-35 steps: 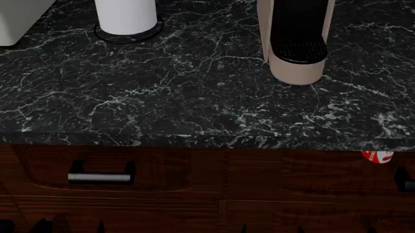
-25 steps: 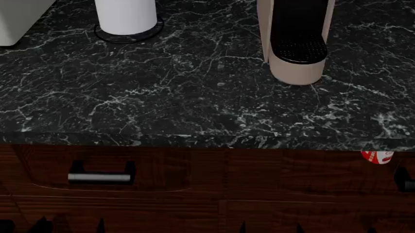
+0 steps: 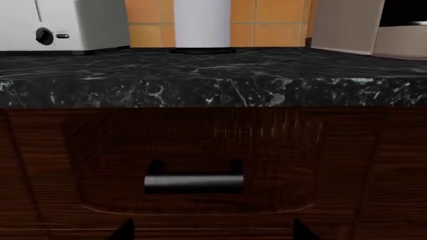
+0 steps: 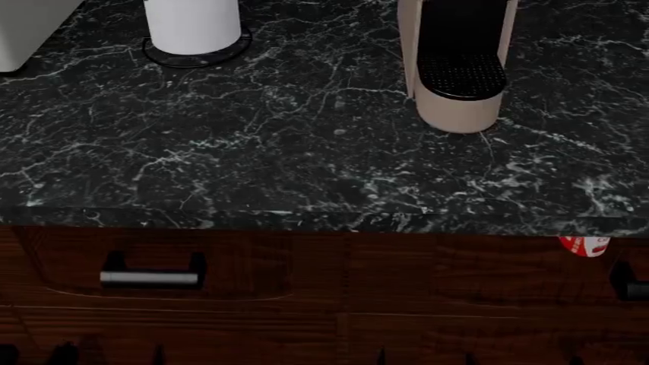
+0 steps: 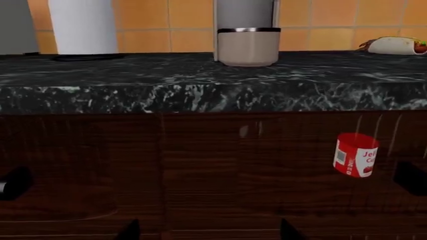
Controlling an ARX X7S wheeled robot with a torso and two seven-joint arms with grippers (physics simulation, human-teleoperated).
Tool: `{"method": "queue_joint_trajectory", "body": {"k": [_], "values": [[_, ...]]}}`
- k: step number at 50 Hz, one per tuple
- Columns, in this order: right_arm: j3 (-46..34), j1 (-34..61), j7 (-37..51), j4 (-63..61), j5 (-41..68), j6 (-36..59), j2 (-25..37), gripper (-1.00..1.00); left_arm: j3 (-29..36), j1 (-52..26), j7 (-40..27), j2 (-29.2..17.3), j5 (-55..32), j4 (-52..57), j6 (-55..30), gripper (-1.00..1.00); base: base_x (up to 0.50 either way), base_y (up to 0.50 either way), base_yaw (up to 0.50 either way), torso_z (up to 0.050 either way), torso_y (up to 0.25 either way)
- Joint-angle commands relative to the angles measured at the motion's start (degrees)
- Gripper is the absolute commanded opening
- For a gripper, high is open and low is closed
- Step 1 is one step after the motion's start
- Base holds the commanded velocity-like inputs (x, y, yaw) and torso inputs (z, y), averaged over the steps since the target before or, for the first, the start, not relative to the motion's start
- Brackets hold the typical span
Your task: Open the right drawer.
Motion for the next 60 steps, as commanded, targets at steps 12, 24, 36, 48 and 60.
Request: {"method": "queue_joint_trajectory", "body": {"k": [12, 24, 36, 48, 60], "values": [[-1.69, 0.19, 1.58, 0.29, 2.10, 0.16, 1.69, 1.00, 1.85, -0.26, -2.10, -1.41, -1.45, -0.56, 0.56, 1.00, -0.02, -0.28, 0.00, 0.000, 0.000], [-2.65, 0.21, 2.32, -0.04, 2.98, 0.27, 2.50, 1.00, 2.82, -0.48, -3.07, -2.12, -2.07, -0.99, 0.95, 1.00, -0.03, -0.29, 0.00, 0.000, 0.000], [-3.34, 0.38, 2.87, 0.20, 3.82, -0.22, 3.11, 1.00, 3.69, -0.55, -4.00, -2.71, -2.55, -0.85, 0.66, 1.00, -0.02, -0.29, 0.00, 0.000, 0.000], [-4.00, 0.25, 3.64, -0.24, 4.37, -0.19, 3.62, 1.00, 4.29, -0.54, -4.53, -3.31, -3.11, -0.63, 0.75, 1.00, -0.03, -0.28, 0.00, 0.000, 0.000], [-4.53, 0.46, 4.11, -0.06, 4.98, -0.29, 4.16, 1.00, 4.93, -0.67, -5.09, -3.78, -3.60, -0.68, 0.91, 1.00, -0.03, -0.27, 0.00, 0.000, 0.000]]}}
